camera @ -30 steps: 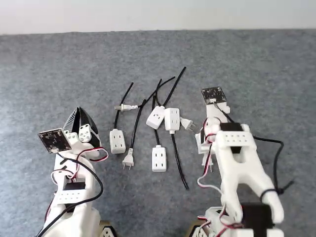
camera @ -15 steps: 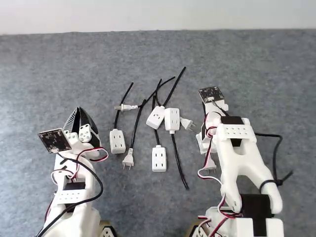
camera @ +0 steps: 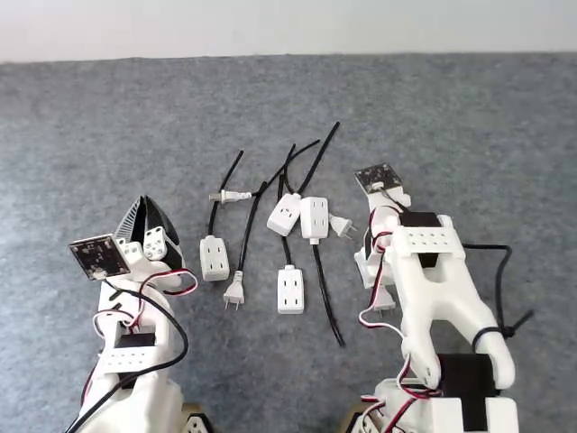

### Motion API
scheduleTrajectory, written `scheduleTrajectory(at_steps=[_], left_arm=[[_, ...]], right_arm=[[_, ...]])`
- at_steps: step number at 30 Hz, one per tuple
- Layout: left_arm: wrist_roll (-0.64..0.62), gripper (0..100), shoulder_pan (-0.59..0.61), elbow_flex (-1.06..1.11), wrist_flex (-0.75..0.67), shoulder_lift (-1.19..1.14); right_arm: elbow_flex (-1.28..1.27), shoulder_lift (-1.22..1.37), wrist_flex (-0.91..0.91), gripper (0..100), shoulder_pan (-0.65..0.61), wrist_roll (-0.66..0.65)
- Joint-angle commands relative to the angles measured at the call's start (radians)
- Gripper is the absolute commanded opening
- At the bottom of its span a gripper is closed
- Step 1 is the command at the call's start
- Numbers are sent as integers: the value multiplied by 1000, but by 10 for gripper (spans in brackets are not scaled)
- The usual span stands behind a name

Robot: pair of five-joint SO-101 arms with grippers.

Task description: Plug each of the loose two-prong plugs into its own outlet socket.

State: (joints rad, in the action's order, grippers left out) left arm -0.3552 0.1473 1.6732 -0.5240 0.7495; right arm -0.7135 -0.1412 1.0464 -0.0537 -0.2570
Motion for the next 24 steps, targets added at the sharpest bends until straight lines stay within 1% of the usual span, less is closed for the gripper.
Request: scheduleTrajectory(at_steps=[1,3,9,17,21,24], left_arm=[[-5,15,0,-7,2,11],[-5,15,0,-7,2,11],[-5,15,0,-7,2,11],[-5,15,0,-7,2,11],[-5,15,0,-7,2,11],[-5,15,0,-7,2,11]], right_arm=[[64,31,16,91,-2,-29],[81,61,24,91,-1,-51],[144,127,44,91,31,-55],[196,188,50,91,27,-66],[212,223,70,91,-7,-83],[216,229,68,91,-7,-83]])
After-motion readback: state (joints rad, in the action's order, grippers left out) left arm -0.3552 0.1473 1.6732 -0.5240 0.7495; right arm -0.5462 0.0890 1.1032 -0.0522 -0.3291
